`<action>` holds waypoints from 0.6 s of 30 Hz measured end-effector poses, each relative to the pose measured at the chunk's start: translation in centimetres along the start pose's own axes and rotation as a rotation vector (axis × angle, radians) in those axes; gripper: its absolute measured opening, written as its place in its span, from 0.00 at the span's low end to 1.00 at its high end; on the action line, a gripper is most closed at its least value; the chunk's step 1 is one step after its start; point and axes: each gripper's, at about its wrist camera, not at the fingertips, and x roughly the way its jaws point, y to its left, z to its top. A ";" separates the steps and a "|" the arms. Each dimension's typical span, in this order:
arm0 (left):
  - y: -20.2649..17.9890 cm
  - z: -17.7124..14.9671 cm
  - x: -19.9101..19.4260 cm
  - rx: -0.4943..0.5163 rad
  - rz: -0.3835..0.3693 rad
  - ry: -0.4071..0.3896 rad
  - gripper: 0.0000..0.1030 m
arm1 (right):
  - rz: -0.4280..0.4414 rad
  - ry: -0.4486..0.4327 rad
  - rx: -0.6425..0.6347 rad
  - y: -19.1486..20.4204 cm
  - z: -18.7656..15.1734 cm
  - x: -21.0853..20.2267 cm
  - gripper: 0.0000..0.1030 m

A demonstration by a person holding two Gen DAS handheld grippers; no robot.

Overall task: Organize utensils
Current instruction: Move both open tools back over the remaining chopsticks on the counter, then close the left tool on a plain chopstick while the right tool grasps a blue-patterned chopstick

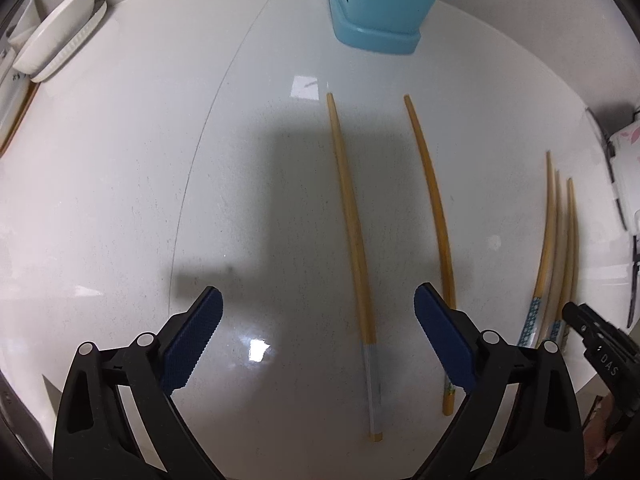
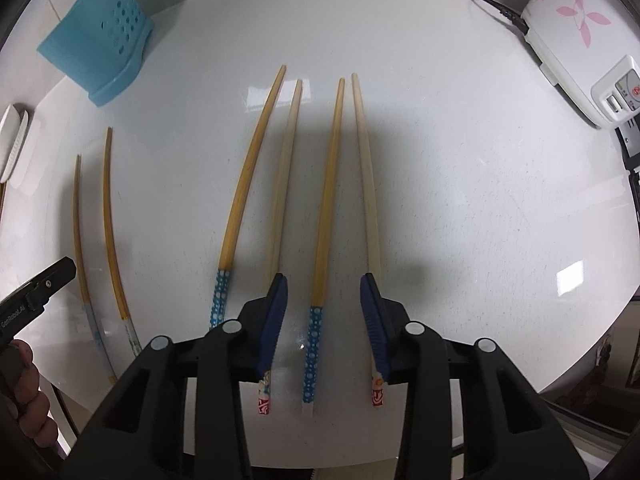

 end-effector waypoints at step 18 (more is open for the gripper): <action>-2.7 0.0 1.4 0.041 0.068 0.092 0.26 | -0.017 0.108 0.016 -0.2 2.1 2.5 0.12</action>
